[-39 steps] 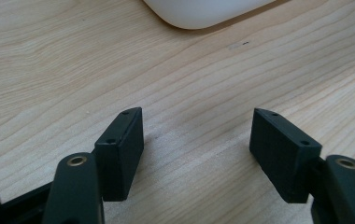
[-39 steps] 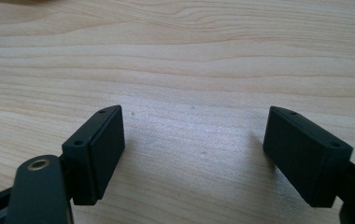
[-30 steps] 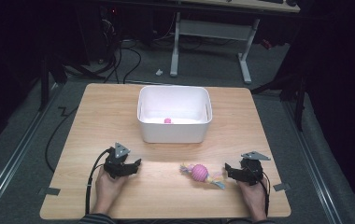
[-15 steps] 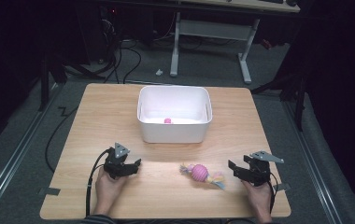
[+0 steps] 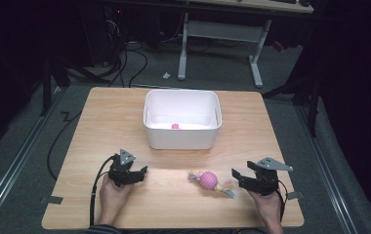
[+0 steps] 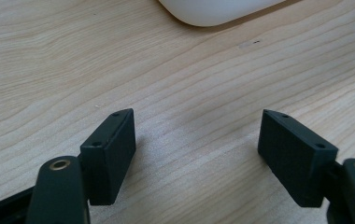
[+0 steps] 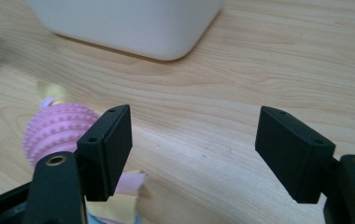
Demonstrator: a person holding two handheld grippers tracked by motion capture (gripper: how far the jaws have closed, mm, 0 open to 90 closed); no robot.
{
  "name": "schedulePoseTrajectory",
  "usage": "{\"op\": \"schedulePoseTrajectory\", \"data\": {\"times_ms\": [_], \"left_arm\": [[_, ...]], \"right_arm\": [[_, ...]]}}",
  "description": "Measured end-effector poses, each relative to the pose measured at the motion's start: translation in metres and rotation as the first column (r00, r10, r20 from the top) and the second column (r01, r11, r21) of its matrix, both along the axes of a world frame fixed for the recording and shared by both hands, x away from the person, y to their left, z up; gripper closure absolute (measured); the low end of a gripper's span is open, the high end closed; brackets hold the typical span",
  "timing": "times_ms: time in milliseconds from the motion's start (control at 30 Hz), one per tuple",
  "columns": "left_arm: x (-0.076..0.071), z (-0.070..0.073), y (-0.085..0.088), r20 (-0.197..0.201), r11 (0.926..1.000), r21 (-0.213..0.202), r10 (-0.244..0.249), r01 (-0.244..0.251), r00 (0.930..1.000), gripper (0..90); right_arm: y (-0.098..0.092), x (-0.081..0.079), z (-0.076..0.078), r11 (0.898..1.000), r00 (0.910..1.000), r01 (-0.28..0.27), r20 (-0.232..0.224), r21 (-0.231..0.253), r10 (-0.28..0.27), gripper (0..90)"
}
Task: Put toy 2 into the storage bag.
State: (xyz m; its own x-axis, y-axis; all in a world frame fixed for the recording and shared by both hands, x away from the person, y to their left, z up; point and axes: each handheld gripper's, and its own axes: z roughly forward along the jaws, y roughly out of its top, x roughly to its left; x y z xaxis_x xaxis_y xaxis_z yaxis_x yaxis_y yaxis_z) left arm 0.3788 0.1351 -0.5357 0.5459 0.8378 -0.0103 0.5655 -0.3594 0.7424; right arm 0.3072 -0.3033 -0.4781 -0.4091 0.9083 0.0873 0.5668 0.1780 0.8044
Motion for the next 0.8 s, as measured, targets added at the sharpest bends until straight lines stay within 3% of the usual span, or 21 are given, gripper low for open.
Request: {"op": "schedulePoseTrajectory", "data": {"times_ms": [367, 600, 800], "left_arm": [[0.0, 0.0, 0.0, -0.001, 1.0, -0.001, 0.0, 0.0, 1.0, 27.6], [0.0, 0.0, 0.0, -0.002, 1.0, -0.002, -0.001, 0.001, 1.0, 27.4], [0.0, 0.0, 0.0, -0.002, 1.0, -0.002, -0.002, 0.002, 1.0, 27.1]], "right_arm": [[0.026, -0.003, 0.009, 0.993, 0.9929, -0.119, 0.003, -0.03, 0.119, 29.8], [0.047, -0.001, 0.011, 0.973, 0.9753, -0.22, -0.038, -0.064, 0.218, 30.0], [0.062, 0.001, 0.01, 0.959, 0.961, -0.272, -0.074, -0.077, 0.266, 29.9]]}}
